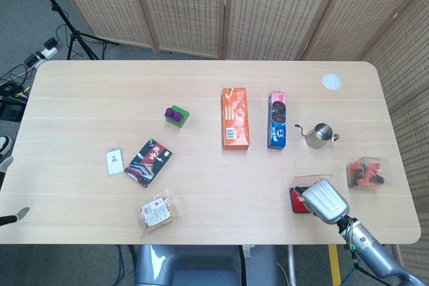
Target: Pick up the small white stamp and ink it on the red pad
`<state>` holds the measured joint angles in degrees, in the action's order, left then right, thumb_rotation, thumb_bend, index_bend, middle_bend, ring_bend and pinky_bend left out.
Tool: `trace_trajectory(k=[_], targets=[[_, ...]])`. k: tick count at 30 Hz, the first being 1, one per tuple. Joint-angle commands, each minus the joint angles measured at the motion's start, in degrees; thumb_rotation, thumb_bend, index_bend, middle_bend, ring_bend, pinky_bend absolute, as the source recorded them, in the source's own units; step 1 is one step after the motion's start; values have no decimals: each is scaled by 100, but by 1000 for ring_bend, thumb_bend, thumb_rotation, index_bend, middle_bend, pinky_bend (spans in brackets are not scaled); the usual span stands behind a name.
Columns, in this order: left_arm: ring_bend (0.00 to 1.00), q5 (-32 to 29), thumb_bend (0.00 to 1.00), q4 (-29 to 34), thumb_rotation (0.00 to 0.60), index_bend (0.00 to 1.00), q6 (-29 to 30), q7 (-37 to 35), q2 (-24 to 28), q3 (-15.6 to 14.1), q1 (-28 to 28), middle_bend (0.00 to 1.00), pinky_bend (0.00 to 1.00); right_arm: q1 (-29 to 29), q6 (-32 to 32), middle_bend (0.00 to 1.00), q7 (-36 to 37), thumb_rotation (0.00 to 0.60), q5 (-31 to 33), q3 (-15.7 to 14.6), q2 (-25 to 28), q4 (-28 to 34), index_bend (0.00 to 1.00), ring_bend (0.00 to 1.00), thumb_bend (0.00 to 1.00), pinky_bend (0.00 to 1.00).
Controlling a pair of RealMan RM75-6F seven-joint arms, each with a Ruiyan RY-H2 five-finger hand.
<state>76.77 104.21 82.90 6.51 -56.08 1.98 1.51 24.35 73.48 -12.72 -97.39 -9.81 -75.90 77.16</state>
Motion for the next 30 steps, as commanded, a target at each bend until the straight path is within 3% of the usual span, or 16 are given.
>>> trace_trajectory(k=[1, 30], targets=[[0, -3, 0, -3, 600, 0, -9, 7, -2, -3, 3, 0, 0, -55, -86, 920, 94, 600, 42, 48, -125, -137, 546, 976, 517, 1000], [0, 6, 0, 17, 600, 0, -27, 47, -14, -18, 17, 0, 0, -185, -445, 920, 478, 600, 140, 225, -458, -765, 546, 975, 519, 1000]])
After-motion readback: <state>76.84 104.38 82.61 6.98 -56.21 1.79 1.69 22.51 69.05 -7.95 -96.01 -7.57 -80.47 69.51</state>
